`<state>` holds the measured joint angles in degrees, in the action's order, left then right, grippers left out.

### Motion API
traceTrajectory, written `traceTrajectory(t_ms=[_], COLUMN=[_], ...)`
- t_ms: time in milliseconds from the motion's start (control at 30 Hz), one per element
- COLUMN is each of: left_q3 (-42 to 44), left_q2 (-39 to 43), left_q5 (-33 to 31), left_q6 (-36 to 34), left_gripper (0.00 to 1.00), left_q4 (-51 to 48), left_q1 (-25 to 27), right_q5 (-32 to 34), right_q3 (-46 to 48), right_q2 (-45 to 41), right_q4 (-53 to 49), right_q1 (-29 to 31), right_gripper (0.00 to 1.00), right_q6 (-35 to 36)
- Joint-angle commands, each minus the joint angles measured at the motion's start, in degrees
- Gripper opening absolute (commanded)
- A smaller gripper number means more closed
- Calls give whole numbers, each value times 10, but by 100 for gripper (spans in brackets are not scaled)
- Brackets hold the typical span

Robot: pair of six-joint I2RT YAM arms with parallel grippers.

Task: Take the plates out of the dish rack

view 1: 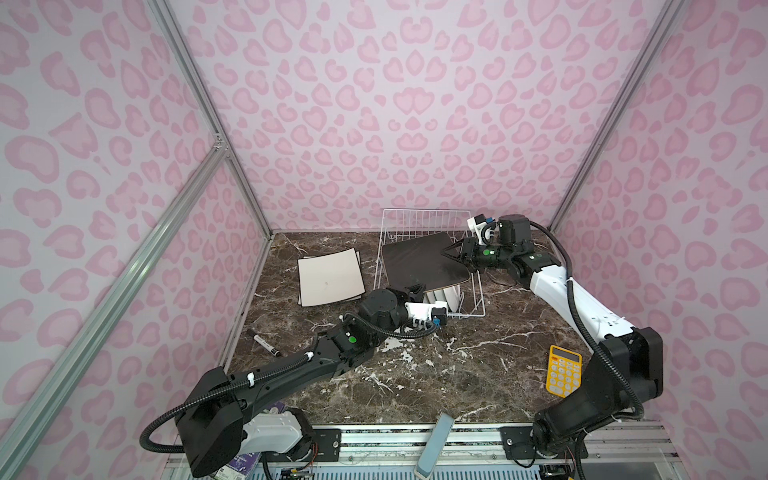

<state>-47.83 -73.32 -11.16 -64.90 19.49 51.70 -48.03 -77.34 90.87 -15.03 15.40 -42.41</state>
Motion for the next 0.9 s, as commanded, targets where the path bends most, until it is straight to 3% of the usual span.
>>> traceTrajectory(t_ms=[0, 167, 300, 467, 767, 867], left_q3=[2, 2, 0, -4, -32, -38], left_q2=[-1, -7, -11, -11, -21, -23], left_q5=[5, 2, -3, -10, -29, -33], left_q6=[-16, -16, -15, -6, 32, 41], left_gripper=[4, 4, 4, 4, 12, 24], left_q4=[133, 136, 136, 129, 94, 87], left_q1=[1, 0, 0, 0, -1, -4], right_q5=[-34, -48, -57, -63, -51, -44], right_q3=[8, 15, 24, 33, 69, 74], right_q2=[1, -1, -1, -8, -30, -37], right_q4=[11, 21, 37, 50, 130, 150], right_q1=[3, 2, 0, -3, -5, -6], right_gripper=[36, 26, 12, 0, 0, 0], right_q6=[1, -5, -14, -22, -83, -102])
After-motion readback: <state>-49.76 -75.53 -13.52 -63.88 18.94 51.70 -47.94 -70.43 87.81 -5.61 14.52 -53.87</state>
